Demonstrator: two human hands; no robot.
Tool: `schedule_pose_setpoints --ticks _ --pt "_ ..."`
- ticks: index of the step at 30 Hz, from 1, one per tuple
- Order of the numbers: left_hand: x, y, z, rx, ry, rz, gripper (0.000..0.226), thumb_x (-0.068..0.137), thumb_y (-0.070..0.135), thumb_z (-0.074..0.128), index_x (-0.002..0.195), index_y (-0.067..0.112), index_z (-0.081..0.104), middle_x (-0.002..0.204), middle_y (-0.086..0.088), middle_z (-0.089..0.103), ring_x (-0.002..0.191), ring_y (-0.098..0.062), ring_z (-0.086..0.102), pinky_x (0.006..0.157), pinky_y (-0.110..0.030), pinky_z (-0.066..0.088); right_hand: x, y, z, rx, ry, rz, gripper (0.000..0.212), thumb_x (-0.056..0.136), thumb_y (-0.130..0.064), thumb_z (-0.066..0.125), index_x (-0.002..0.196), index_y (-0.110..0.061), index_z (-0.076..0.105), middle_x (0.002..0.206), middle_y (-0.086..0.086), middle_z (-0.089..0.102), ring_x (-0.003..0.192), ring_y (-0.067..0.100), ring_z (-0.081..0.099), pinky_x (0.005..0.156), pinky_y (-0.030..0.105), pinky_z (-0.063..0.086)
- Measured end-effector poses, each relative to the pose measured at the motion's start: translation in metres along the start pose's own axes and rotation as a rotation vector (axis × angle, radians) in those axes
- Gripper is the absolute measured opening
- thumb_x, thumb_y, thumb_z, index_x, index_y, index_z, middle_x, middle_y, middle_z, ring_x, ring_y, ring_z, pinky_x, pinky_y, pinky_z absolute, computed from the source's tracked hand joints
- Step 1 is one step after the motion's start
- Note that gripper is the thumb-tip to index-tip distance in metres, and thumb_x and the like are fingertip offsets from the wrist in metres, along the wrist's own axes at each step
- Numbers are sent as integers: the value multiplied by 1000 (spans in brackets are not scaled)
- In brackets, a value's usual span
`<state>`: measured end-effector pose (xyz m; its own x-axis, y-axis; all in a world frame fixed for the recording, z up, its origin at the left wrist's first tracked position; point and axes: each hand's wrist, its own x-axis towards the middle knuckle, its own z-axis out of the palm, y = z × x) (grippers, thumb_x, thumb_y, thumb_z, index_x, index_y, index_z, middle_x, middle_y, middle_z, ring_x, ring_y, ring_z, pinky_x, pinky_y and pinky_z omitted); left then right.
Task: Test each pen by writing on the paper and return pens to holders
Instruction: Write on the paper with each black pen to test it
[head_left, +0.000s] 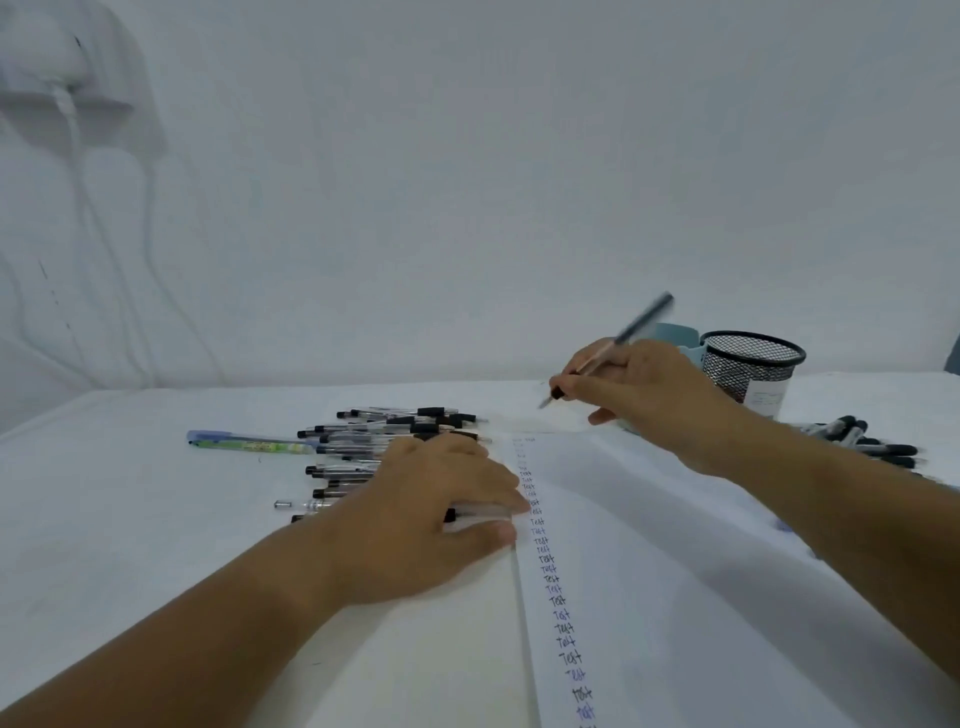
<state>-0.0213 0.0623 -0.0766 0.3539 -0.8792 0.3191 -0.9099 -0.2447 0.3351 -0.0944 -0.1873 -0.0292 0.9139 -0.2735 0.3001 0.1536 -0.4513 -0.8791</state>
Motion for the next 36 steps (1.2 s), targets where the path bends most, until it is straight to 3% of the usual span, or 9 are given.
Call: schedule_pose_setpoints --ticks 3,7,12,15,20,23,31,36 --pt "2 1 1 79 -38 5 48 85 70 42 118 44 65 131 36 52 134 16 27 110 -28 7 8 -1 3 -4 13 33 14 90 -19 74 82 -10 67 75 8 69 69 20 64 61 30 50" --pt "2 5 1 56 0 2 30 88 56 55 111 40 68 124 33 58 129 11 40 110 -28 7 23 4 15 129 10 157 19 89 -4 67 74 -8 57 69 17 66 55 28 59 50 30 47" --pt "2 6 3 51 44 -22 25 85 56 61 100 38 67 119 30 62 129 11 42 111 -29 8 34 20 32 111 46 152 28 87 -9 70 68 -11 50 55 9 56 45 21 48 44 25 32" --pt "2 5 5 83 40 -19 16 84 57 62 89 42 60 122 32 60 134 15 33 111 -29 7 33 33 37 106 3 192 22 92 -17 69 75 -9 57 61 12 63 46 20 48 43 24 29" --pt "5 4 7 136 55 -10 46 79 76 45 92 35 64 119 28 62 130 14 35 109 -23 3 34 38 41 -47 13 110 35 84 -25 77 60 -16 53 57 7 66 47 17 47 51 28 38" --pt "5 4 6 128 51 -14 51 77 79 45 95 36 65 121 29 61 131 15 33 108 -20 1 35 41 43 -142 3 101 31 80 -24 74 59 -17 51 53 1 64 54 19 44 57 34 36" --pt "4 0 5 129 22 -66 56 76 83 41 111 44 61 127 34 55 134 18 28 115 -34 2 39 48 44 -179 26 102 31 79 -17 67 55 -19 46 53 -1 64 59 18 43 58 32 34" --pt "4 -1 5 153 -13 -76 56 79 84 40 115 46 58 131 41 49 138 22 17 116 -34 -4 41 48 44 -180 14 99 27 79 -18 67 59 -18 49 54 -2 65 58 17 42 56 29 33"
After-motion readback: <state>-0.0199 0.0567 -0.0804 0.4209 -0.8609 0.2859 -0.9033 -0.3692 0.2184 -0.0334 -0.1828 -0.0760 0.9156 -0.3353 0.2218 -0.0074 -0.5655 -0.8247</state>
